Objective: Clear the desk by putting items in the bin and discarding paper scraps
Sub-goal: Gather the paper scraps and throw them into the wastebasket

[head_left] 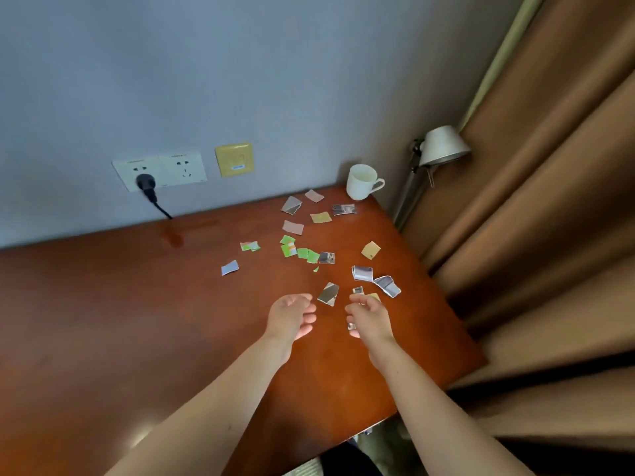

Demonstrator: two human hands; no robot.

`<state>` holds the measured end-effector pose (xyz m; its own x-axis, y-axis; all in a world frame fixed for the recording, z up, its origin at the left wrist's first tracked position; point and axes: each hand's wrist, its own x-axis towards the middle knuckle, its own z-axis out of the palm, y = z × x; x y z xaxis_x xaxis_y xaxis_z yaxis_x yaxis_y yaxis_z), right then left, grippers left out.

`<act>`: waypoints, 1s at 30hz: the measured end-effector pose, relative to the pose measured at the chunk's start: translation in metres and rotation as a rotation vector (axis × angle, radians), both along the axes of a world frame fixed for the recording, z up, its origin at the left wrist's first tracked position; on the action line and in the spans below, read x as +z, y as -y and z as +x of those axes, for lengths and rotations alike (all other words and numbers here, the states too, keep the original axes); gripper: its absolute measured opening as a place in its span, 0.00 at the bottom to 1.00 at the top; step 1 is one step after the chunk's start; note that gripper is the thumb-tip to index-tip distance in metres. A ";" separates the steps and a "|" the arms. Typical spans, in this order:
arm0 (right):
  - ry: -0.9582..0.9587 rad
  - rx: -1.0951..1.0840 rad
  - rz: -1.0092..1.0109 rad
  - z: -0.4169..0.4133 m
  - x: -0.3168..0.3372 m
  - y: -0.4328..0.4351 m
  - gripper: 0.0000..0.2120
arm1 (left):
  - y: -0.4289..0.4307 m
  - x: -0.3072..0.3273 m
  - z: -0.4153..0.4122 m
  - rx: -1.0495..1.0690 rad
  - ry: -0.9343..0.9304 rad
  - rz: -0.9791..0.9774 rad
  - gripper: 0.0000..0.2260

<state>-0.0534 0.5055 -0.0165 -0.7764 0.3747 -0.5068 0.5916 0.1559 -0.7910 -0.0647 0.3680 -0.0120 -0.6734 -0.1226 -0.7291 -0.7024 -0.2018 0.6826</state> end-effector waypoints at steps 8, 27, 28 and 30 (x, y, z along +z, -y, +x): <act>-0.004 0.194 0.104 -0.064 -0.026 -0.077 0.11 | -0.063 -0.033 -0.034 0.004 -0.079 -0.094 0.03; -0.032 0.959 0.822 -0.133 -0.074 -0.149 0.23 | -0.103 -0.087 -0.071 -0.338 0.021 -0.967 0.21; -0.029 0.958 0.806 -0.134 -0.074 -0.148 0.22 | -0.103 -0.089 -0.071 -0.355 0.030 -0.983 0.21; -0.008 0.974 0.761 -0.137 -0.074 -0.146 0.19 | -0.103 -0.092 -0.072 -0.403 0.041 -1.029 0.19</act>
<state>-0.1901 0.6519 -0.0902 -0.8989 -0.1638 -0.4063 -0.0333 0.9503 -0.3095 -0.1364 0.4706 -0.1039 -0.7782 -0.4602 -0.4274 -0.6147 0.6976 0.3681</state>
